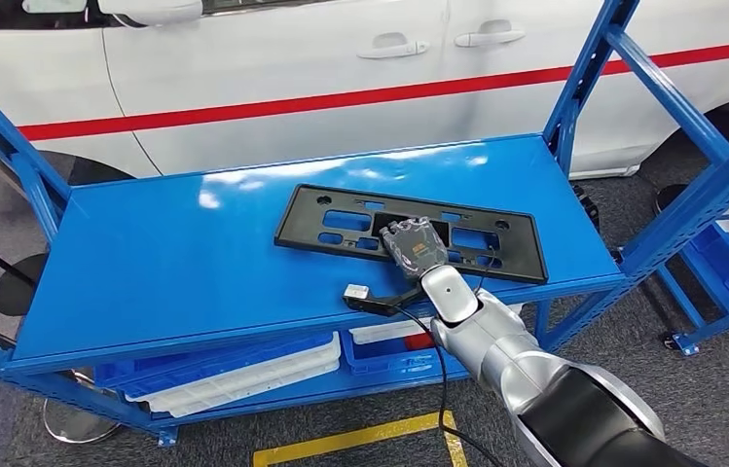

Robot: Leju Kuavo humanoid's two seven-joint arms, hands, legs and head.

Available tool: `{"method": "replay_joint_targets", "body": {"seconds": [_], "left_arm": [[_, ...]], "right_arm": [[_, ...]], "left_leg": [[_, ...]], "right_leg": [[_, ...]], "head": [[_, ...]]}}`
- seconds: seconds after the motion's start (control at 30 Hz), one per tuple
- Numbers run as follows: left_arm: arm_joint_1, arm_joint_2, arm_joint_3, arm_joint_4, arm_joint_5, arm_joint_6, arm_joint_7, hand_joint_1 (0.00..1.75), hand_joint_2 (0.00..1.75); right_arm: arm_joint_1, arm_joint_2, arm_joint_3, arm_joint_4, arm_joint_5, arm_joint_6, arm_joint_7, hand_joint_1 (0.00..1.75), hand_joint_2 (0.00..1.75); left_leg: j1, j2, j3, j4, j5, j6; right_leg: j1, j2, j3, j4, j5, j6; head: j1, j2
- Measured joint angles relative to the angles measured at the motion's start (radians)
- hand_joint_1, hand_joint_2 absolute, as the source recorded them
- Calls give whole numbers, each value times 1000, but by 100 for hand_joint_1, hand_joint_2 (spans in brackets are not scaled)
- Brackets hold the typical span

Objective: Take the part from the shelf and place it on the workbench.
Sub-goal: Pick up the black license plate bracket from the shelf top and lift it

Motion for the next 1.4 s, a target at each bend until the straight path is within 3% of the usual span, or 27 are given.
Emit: {"method": "replay_joint_targets", "body": {"seconds": [0.03,0.1,0.2,0.23,0.3,0.37,0.4,0.43,0.5,0.57,0.7,0.77,0.83,0.87,0.9,0.93,1.0,1.07,1.17,1.23,1.33,1.4], "left_arm": [[0,0,0,0,0,0,-3,0,0],[0,1,-1,0,0,-8,-13,0,0],[0,0,-1,0,0,-43,-9,0,0],[-1,0,-2,0,0,-57,-1,0,0],[-4,2,-5,0,0,-84,20,0,0],[-4,4,-9,0,0,-102,38,0,0],[-4,4,-12,0,0,-106,44,0,0],[-5,5,-16,0,0,-109,48,0,0],[-6,5,-22,0,-1,-113,67,0,0],[-7,4,-31,0,-1,-118,104,0,0],[-6,4,-54,0,-2,-119,152,0,0],[-7,4,-63,0,-2,-117,159,0,0],[-8,3,-70,0,-1,-113,158,0,0],[-8,2,-74,0,-1,-110,155,0,0],[-8,2,-77,0,-1,-107,152,0,0],[-7,1,-79,0,-1,-104,147,0,0],[-8,0,-84,0,-1,-100,138,0,0],[-10,-1,-89,0,-1,-98,133,0,0],[-11,-2,-97,0,0,-95,132,0,0],[-12,-3,-102,0,0,-88,135,0,0],[-14,-4,-104,0,0,-74,143,0,0],[-14,-4,-105,0,0,-70,152,0,0]], "right_arm": [[1,2,-8,-5,-20,-12,-22,173,175],[8,6,-34,-22,-92,-40,-108,173,175],[31,14,-98,-91,-332,1,-389,173,175],[40,16,-122,-131,-451,52,-511,173,175],[70,12,-160,-244,-696,181,-704,173,175],[104,3,-182,-377,-886,295,-782,173,175],[120,-2,-189,-436,-940,333,-790,173,175],[134,-6,-194,-483,-969,356,-792,173,175],[163,-13,-200,-566,-1024,389,-801,173,175],[196,-27,-198,-672,-1166,437,-811,173,175],[274,-65,-190,-962,-1470,581,-813,173,175],[300,-73,-194,-1109,-1539,671,-813,173,175],[321,-74,-205,-1222,-1582,764,-813,173,175],[334,-74,-211,-1270,-1603,810,-813,173,175],[348,-73,-216,-1312,-1628,857,-812,173,175],[361,-73,-221,-1349,-1661,905,-811,173,175],[384,-70,-224,-1394,-1740,996,-804,173,175],[402,-66,-224,-1415,-1800,1059,-795,173,175],[424,-62,-219,-1424,-1839,1100,-787,173,175],[431,-62,-213,-1425,-1883,1126,-767,173,175],[437,-62,-189,-1420,-1927,1152,-723,173,175],[447,-62,-156,-1398,-1900,1153,-711,173,175]], "left_leg": [[-1,-1,22,-48,15,4],[-5,-2,31,-73,15,12],[1,0,34,-79,19,28],[3,1,36,-82,21,33],[4,3,40,-83,20,40],[4,4,44,-83,18,41],[4,4,46,-83,16,41],[3,3,49,-83,16,41],[0,1,51,-82,14,39],[-4,0,50,-80,13,31],[-5,-1,41,-70,1,12],[-2,0,10,3,-48,3],[1,1,-48,137,-114,-4],[2,1,-73,190,-132,-7],[2,1,-82,210,-130,-10],[3,1,-72,187,-107,-10],[3,1,-9,54,-35,-8],[1,0,43,-52,0,0],[-2,-2,50,-73,-1,16],[3,-1,53,-79,3,27],[5,1,53,-81,8,37],[4,2,50,-79,8,37]], "right_leg": [[1,1,-2,2,-1,4],[4,3,-8,5,0,12],[4,3,-17,27,-18,26],[4,2,-33,65,-42,32],[0,1,-92,195,-107,39],[-3,0,-141,297,-137,43],[-3,0,-140,295,-124,42],[-3,0,-117,251,-96,39],[1,0,-40,104,-35,27],[6,-1,3,14,-10,17],[0,-1,3,-3,-2,5],[-5,-2,5,-8,0,-6],[-3,-2,5,-8,-2,-11],[-2,-3,6,-7,-4,-11],[-1,-3,7,-7,-6,-11],[-1,-2,9,-6,-8,-10],[-2,-1,16,-2,-15,-5],[1,1,17,4,-21,3],[4,1,13,7,-22,16],[3,1,4,30,-42,26],[-2,0,-71,197,-134,37],[-6,-1,-115,293,-163,40]], "head": [[0,0],[0,0],[0,0],[0,0],[0,0],[0,0],[0,0],[0,0],[0,0],[0,0],[0,0],[0,0],[0,0],[0,0],[0,0],[0,0],[0,0],[0,0],[0,0],[0,0],[0,0],[0,0]]}}
